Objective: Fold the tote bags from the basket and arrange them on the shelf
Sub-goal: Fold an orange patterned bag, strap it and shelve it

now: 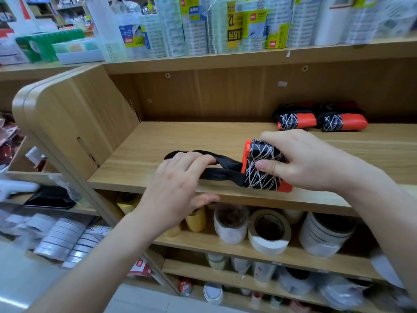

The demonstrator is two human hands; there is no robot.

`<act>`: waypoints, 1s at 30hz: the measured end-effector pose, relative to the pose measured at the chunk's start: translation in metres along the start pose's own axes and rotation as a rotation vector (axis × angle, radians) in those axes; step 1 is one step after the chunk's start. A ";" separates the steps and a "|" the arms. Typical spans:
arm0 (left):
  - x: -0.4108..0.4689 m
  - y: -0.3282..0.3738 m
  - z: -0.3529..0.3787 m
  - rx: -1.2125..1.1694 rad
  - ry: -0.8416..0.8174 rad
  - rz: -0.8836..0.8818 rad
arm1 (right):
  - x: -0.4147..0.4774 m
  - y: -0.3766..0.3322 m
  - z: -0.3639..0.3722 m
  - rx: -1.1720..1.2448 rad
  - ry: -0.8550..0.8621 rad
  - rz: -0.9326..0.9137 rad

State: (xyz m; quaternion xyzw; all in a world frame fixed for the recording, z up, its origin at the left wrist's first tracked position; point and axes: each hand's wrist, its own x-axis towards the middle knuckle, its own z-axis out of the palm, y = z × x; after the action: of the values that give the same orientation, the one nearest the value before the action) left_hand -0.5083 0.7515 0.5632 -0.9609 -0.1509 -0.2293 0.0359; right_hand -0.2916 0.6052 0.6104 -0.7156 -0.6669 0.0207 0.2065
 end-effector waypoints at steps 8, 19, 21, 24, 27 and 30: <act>-0.002 -0.040 -0.035 -0.820 -0.365 -0.130 | 0.002 0.025 -0.007 0.190 -0.040 0.124; 0.026 -0.029 -0.045 -2.263 -0.335 -0.046 | 0.008 0.004 0.003 0.194 -0.044 0.028; 0.034 -0.026 -0.045 -2.266 -0.323 -0.058 | 0.005 -0.014 -0.005 -0.090 -0.100 -0.034; 0.049 -0.015 -0.045 -2.297 -0.313 -0.040 | 0.004 -0.036 -0.010 -0.403 -0.121 -0.076; 0.060 0.000 -0.045 -2.215 -0.301 -0.021 | 0.007 -0.043 -0.005 -0.424 -0.111 -0.064; 0.062 0.000 -0.042 -2.289 -0.166 -0.088 | 0.011 -0.036 -0.003 -0.229 -0.060 -0.006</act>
State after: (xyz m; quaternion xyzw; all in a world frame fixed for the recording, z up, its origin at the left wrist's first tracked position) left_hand -0.4740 0.7626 0.6282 -0.4364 0.1107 -0.1690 -0.8768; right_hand -0.3230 0.6163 0.6277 -0.7315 -0.6730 -0.0349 0.1036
